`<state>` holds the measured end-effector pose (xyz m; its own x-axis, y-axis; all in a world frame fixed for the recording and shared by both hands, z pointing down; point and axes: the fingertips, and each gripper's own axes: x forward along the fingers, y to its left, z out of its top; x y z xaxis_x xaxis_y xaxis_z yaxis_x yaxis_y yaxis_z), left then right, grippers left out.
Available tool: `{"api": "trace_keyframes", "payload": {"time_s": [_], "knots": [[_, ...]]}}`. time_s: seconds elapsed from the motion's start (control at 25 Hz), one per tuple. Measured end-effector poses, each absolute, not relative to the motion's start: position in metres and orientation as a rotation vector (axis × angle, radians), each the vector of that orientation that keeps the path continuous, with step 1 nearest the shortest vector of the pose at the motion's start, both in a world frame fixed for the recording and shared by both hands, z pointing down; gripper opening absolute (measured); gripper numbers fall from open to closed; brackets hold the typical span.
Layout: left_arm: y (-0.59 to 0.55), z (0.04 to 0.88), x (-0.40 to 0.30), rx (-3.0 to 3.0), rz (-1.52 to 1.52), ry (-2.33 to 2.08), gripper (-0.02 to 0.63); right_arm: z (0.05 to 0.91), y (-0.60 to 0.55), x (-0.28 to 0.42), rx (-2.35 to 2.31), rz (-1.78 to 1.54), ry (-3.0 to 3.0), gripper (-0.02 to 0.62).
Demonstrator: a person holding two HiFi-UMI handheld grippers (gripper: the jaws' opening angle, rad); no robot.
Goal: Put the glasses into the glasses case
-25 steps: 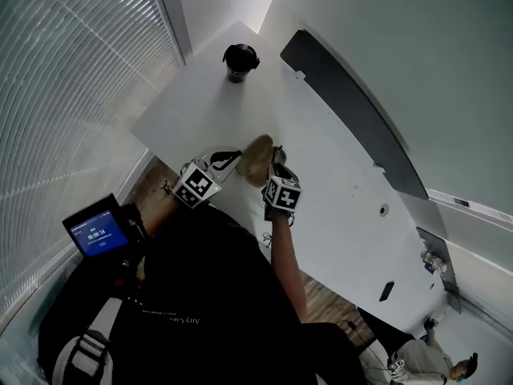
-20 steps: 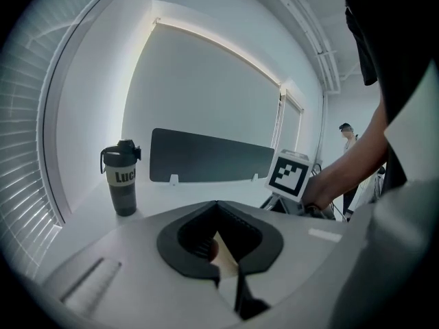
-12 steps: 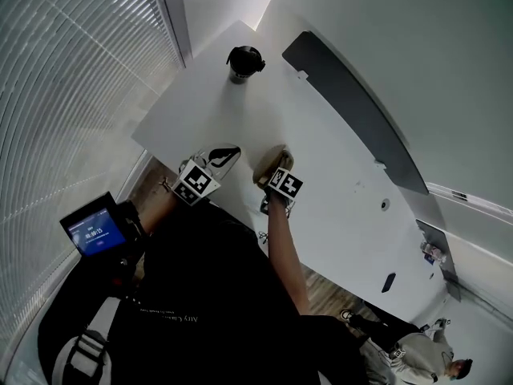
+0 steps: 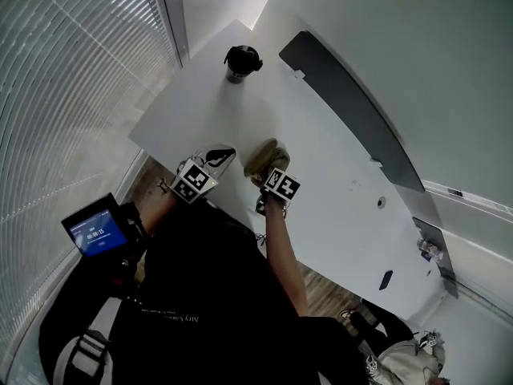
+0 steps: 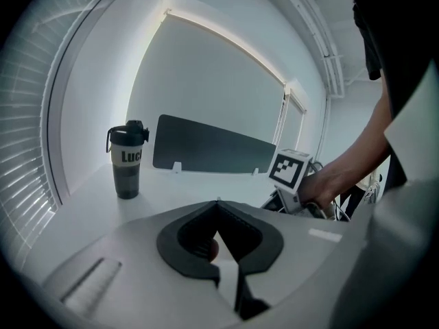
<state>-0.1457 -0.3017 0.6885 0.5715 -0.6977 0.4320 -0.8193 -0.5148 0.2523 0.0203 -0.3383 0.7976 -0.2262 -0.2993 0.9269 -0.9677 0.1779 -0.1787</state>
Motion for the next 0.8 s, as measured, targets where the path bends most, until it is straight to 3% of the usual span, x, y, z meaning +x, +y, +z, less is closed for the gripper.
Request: {"api": "trace_keyframes", "payload": {"time_s": [0.28, 0.8], "knots": [[-0.306, 0.718, -0.139, 2.265, 0.359, -1.201, 0.006, 0.750, -0.331, 0.043, 1.281, 1.106, -1.940, 0.143], [-0.338, 0.757, -0.102, 2.188, 0.396, -1.097, 0.006, 0.757, -0.242, 0.203, 1.549, 1.174, -1.810, 0.143]]}}
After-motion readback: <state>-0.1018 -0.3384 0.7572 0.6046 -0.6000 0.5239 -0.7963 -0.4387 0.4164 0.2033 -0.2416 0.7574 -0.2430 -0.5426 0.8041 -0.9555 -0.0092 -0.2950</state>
